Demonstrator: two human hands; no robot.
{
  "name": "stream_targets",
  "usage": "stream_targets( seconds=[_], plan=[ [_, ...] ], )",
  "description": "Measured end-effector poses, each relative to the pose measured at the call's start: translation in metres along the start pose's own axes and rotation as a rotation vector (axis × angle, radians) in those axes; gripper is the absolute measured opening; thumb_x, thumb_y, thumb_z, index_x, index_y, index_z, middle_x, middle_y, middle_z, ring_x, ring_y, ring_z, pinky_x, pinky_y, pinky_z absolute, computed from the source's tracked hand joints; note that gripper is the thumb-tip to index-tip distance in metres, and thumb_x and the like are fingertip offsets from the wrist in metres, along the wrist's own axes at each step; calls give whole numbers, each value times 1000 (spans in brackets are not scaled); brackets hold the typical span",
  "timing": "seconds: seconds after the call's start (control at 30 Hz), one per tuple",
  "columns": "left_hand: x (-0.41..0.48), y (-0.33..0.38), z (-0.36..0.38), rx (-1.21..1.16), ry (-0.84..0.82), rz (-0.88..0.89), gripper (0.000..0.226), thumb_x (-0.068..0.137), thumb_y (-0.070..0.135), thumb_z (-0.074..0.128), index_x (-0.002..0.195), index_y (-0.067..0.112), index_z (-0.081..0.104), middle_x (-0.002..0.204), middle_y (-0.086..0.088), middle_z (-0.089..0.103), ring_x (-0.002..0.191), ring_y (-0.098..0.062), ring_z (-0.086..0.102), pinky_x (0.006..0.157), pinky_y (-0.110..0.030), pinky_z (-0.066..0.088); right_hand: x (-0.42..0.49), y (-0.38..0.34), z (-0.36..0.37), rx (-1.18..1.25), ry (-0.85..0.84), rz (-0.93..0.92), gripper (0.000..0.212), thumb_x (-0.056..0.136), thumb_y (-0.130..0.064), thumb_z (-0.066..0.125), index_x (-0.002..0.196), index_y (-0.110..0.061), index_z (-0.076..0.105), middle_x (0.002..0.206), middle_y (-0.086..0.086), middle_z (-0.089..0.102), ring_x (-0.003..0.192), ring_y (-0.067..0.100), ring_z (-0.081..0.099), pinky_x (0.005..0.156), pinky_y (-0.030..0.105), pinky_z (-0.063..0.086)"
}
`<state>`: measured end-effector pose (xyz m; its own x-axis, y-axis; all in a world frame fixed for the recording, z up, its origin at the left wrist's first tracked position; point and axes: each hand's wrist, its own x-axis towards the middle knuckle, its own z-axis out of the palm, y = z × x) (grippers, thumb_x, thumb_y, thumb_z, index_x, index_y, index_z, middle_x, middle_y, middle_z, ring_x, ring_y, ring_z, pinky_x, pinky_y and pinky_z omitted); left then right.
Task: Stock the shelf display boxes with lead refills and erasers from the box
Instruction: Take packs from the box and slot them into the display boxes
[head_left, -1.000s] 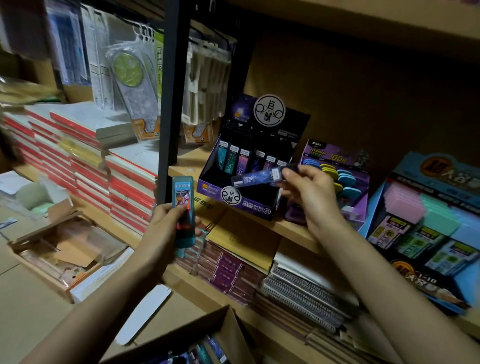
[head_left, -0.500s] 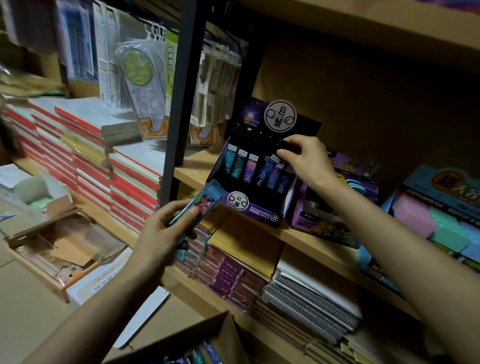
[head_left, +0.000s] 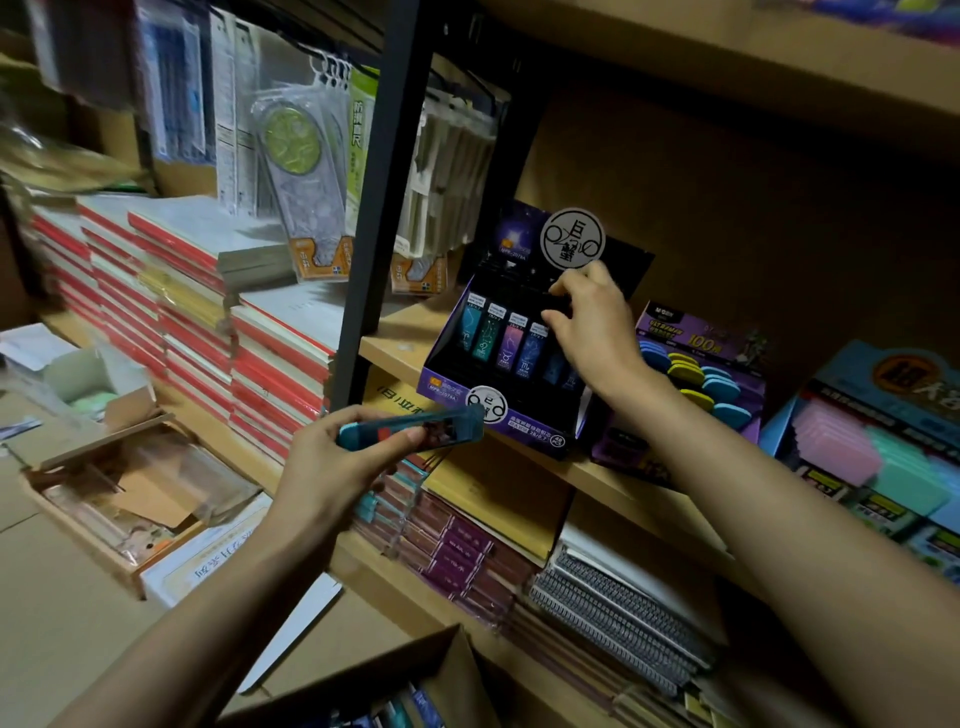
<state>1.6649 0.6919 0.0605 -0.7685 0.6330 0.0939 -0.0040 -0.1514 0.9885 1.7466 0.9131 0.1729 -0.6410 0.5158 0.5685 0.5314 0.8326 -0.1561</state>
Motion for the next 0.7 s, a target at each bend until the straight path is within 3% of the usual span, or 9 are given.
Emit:
stream_targets(
  seconds=[0.1,0.17,0.23,0.3,0.4,0.5,0.57,0.7],
  plan=[
    [-3,2,5,-13,-11,-8,34,57,40,73,84,21,68,78,-2,74,72,-14,70,58,-21,56,-15,-8,-12,-38,15,-14,33,91,-18,59,123,-9,56,124,8,43,118,23,42,99,32,36],
    [-6,6,11,4,-53,4,33,57,40,72,84,21,68,80,-3,74,77,-19,70,69,-32,57,-41,-19,-19,158,-7,5,28,91,-20,58,118,-12,58,118,4,46,111,16,47,95,24,37],
    [-11,11,18,16,-184,19,34,57,42,72,85,24,68,81,-3,74,78,-21,70,72,-37,56,-76,-32,-21,414,-140,6,18,91,-22,59,107,-16,64,106,-3,51,94,3,51,83,12,37],
    [-16,14,25,37,-312,38,39,53,46,71,85,24,67,80,-1,74,74,-21,70,65,-32,57,-111,-40,-21,552,-264,0,14,89,-26,61,102,-22,67,99,-9,55,90,-3,52,77,6,38],
    [-22,15,34,127,-405,87,36,60,38,68,90,19,62,82,4,73,73,-15,71,57,-20,56,-140,-41,-23,617,-353,-1,16,87,-27,64,102,-26,68,99,-13,59,95,-3,54,80,7,40],
    [-28,17,41,276,-458,182,19,72,24,70,89,20,62,82,-4,72,78,-12,70,62,-24,57,-150,-35,-35,632,-342,29,13,84,-21,68,97,-22,71,93,-9,62,91,2,57,81,19,46],
    [-32,21,48,366,-491,250,19,74,20,71,88,25,60,86,0,69,82,-7,68,68,-27,57,-156,-29,-45,616,-343,17,11,83,-20,68,94,-21,71,88,-12,62,87,0,57,79,20,47],
    [-36,31,68,385,-503,258,44,60,43,69,99,31,54,98,8,63,89,2,62,75,-19,54,-157,-1,-70,599,-270,62,10,83,-18,68,93,-20,70,82,-17,61,79,-7,56,73,10,44]
  ],
)
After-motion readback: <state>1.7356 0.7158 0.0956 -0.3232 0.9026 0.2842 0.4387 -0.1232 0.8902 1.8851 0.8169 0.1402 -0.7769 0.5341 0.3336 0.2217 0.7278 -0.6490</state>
